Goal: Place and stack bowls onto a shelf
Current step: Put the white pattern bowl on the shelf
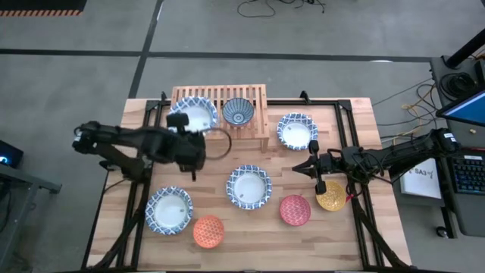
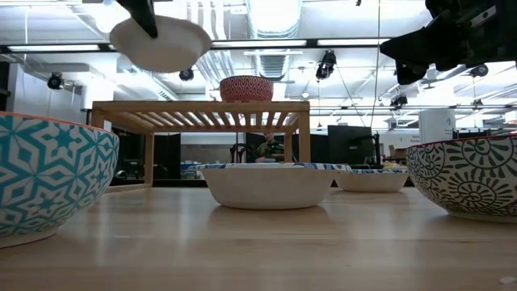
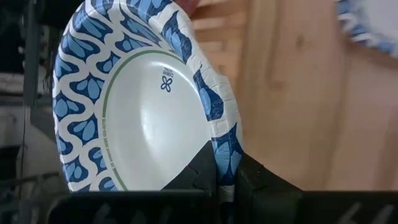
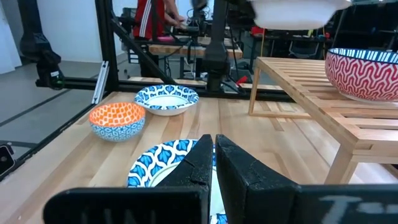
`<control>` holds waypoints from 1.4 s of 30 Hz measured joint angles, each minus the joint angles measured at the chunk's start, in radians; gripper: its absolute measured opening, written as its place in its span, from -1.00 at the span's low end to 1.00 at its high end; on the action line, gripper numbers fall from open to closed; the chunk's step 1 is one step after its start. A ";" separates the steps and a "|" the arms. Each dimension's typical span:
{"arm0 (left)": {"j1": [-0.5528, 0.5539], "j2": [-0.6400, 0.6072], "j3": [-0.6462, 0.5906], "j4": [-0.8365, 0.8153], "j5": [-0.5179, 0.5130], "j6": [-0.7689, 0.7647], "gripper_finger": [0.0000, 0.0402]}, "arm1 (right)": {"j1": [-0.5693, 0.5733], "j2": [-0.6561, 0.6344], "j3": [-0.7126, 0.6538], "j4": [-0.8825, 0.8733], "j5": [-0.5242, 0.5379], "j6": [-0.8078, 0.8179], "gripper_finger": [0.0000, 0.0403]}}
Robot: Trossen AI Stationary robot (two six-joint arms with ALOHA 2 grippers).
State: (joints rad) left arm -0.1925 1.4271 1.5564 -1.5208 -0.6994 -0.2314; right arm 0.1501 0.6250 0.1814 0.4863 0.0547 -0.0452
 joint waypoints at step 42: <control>0.353 -0.050 -0.266 0.370 0.150 0.340 -0.47 | 0.000 0.000 0.000 -0.001 0.025 0.019 -0.96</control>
State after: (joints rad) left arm 0.1607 1.3773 1.2907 -1.1506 -0.5496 0.1081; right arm 0.1502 0.6250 0.1814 0.4850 0.0795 -0.0257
